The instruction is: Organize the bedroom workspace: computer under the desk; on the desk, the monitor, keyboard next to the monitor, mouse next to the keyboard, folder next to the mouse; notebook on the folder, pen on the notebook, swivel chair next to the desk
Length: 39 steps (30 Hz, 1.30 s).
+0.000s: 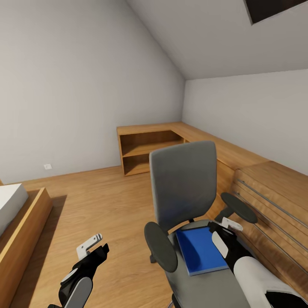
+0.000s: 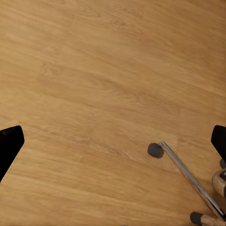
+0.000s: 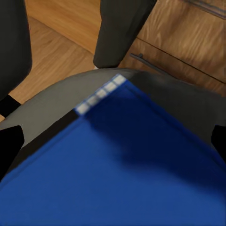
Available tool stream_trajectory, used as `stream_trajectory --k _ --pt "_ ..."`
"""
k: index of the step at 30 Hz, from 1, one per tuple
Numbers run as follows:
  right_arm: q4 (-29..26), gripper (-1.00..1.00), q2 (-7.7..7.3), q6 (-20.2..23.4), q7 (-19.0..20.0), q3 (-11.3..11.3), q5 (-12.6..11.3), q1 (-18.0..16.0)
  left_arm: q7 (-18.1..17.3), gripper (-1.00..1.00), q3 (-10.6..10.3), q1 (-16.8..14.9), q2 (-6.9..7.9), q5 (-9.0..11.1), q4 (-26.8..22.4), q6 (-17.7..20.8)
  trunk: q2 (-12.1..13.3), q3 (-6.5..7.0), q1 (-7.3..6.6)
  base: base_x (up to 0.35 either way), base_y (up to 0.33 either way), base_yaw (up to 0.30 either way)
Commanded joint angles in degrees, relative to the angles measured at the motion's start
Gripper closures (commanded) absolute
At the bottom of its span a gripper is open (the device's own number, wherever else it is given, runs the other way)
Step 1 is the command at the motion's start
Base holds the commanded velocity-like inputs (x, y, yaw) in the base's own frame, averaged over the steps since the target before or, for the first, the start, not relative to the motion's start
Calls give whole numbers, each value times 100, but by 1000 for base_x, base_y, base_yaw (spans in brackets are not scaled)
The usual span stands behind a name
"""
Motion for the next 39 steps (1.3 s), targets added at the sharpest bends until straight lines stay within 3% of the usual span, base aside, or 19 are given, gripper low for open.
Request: stream_trajectory --k 1,21,39 --pt "-12 -100 0 31 -21 3 -26 -1 43 -100 -11 -5 5 27 -8 16 -3 -6 0 67 0 0" --pt "55 -100 -12 32 -24 5 -6 -1 59 -100 34 -7 -13 27 -23 12 -3 -6 0 50 0 0" --pt "74 -100 -14 23 -25 9 -1 -1 78 -100 4 -7 -29 18 -22 1 -725 -329 395 0 0 0"
